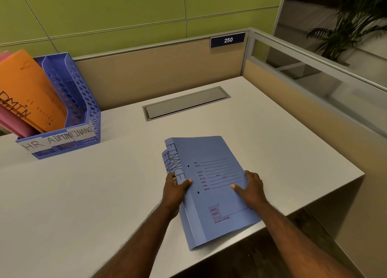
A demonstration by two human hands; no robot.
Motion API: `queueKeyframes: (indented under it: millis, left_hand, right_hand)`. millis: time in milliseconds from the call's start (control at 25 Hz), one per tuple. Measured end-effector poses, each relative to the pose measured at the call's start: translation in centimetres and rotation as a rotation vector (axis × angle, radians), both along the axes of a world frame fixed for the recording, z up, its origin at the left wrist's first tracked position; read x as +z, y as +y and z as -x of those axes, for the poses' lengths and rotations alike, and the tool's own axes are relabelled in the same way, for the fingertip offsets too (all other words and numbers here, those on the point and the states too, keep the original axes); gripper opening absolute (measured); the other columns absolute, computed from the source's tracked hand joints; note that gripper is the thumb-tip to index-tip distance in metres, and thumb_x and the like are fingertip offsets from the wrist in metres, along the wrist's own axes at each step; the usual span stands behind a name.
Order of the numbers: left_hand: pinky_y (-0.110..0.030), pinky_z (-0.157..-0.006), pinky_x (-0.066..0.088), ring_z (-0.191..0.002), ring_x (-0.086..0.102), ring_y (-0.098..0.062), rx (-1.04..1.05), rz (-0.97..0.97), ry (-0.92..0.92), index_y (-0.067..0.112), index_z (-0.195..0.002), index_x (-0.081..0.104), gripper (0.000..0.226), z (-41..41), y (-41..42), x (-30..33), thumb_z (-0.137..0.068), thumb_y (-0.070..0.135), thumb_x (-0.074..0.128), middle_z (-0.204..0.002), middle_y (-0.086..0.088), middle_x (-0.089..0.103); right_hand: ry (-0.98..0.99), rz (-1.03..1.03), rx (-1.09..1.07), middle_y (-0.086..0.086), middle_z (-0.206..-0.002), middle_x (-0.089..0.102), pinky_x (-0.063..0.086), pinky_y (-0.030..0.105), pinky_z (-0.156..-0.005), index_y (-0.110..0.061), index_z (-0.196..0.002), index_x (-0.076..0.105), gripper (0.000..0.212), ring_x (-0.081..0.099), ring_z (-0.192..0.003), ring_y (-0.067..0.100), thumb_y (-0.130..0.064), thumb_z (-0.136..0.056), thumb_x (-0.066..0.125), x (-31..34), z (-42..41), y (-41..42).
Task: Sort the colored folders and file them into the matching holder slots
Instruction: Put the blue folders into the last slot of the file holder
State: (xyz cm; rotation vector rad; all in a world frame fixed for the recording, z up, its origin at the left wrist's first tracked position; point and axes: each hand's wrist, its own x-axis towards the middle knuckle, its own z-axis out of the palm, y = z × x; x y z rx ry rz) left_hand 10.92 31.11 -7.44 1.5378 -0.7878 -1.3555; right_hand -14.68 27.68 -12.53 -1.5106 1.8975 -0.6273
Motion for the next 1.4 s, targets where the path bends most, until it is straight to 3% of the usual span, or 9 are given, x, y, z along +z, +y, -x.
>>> queueKeyframes:
  millis: [160,280,400,560,880,1120,1200,1320,1400]
  left_hand:
    - [-0.051,-0.082,0.059,-0.100,0.069,-0.031,0.013,0.084,0.038,0.015,-0.124,0.042,0.041,-0.4,0.3,0.4,-0.089,0.010,0.064,-0.123,-0.010,0.062]
    - [-0.058,-0.085,0.056,-0.102,0.069,-0.033,-0.019,0.115,0.057,0.018,-0.126,0.044,0.042,-1.7,0.4,1.2,-0.090,0.013,0.065,-0.125,-0.010,0.063]
    - [-0.055,-0.083,0.058,-0.099,0.071,-0.031,-0.019,0.156,0.056,0.019,-0.128,0.044,0.042,-3.9,0.5,2.7,-0.091,0.016,0.063,-0.123,-0.008,0.064]
    - [-0.046,-0.076,0.061,-0.097,0.072,-0.029,0.025,0.233,0.020,0.018,-0.127,0.045,0.038,-7.8,0.6,4.7,-0.093,0.022,0.060,-0.123,-0.007,0.065]
    - [-0.021,-0.063,0.058,-0.091,0.072,-0.013,0.029,0.281,-0.219,0.030,-0.124,0.052,0.038,-18.8,0.5,10.1,-0.089,0.042,0.060,-0.118,0.006,0.068]
    - [-0.042,-0.076,0.061,-0.099,0.071,-0.021,0.033,0.304,-0.130,0.021,-0.125,0.054,0.037,-27.8,1.1,13.4,-0.090,0.031,0.061,-0.119,0.000,0.068]
    - [-0.047,-0.078,0.061,-0.098,0.071,-0.021,0.045,0.342,-0.126,0.019,-0.122,0.056,0.034,-30.3,1.5,14.4,-0.090,0.029,0.061,-0.116,-0.001,0.070]
    - [-0.053,-0.081,0.059,-0.099,0.071,-0.024,0.067,0.409,-0.143,0.018,-0.119,0.059,0.033,-33.7,2.0,15.6,-0.088,0.029,0.061,-0.114,-0.002,0.071]
    - [-0.050,-0.078,0.060,-0.098,0.071,-0.025,0.101,0.466,-0.162,0.019,-0.117,0.059,0.036,-35.8,2.1,16.4,-0.084,0.033,0.062,-0.113,-0.002,0.072]
  right_hand:
    - [-0.119,0.037,-0.055,0.011,-0.134,0.047,0.045,0.039,-0.099,-0.011,-0.142,0.039,0.076,0.049,-0.123,0.029,-0.041,-0.080,0.073,1.3,0.1,-0.6]
    - [-0.259,0.097,-0.088,0.005,-0.120,0.059,0.051,0.032,-0.081,-0.015,-0.131,0.049,0.059,0.061,-0.104,0.025,-0.041,-0.083,0.070,3.3,-0.6,-1.8]
    - [-0.371,0.135,-0.088,0.004,-0.117,0.063,0.051,0.031,-0.079,-0.015,-0.130,0.051,0.056,0.062,-0.096,0.021,-0.039,-0.084,0.070,5.8,-2.6,-3.3]
    - [-0.466,0.169,-0.027,0.004,-0.115,0.065,0.056,0.039,-0.085,-0.015,-0.123,0.055,0.048,0.065,-0.098,0.024,-0.034,-0.082,0.073,8.3,-7.0,-4.7]
    - [-0.533,0.312,0.110,-0.004,-0.113,0.061,0.053,0.026,-0.076,-0.021,-0.122,0.053,0.043,0.061,-0.098,0.017,-0.031,-0.084,0.071,13.3,-19.1,-6.2]
    - [-0.512,0.377,0.211,-0.008,-0.113,0.062,0.048,0.015,-0.071,-0.024,-0.128,0.054,0.048,0.061,-0.095,0.010,-0.033,-0.084,0.071,17.5,-28.2,-7.6]
    - [-0.491,0.390,0.273,-0.008,-0.118,0.062,0.049,0.020,-0.079,-0.025,-0.130,0.053,0.049,0.061,-0.102,0.011,-0.032,-0.084,0.071,19.2,-31.3,-8.2]
    - [-0.441,0.389,0.369,0.001,-0.135,0.055,0.047,0.039,-0.102,-0.019,-0.138,0.045,0.061,0.054,-0.121,0.019,-0.032,-0.084,0.071,21.7,-36.0,-9.3]
    - [-0.406,0.384,0.424,0.003,-0.143,0.048,0.042,0.045,-0.108,-0.018,-0.143,0.038,0.070,0.047,-0.130,0.021,-0.034,-0.083,0.071,23.7,-39.2,-10.1]
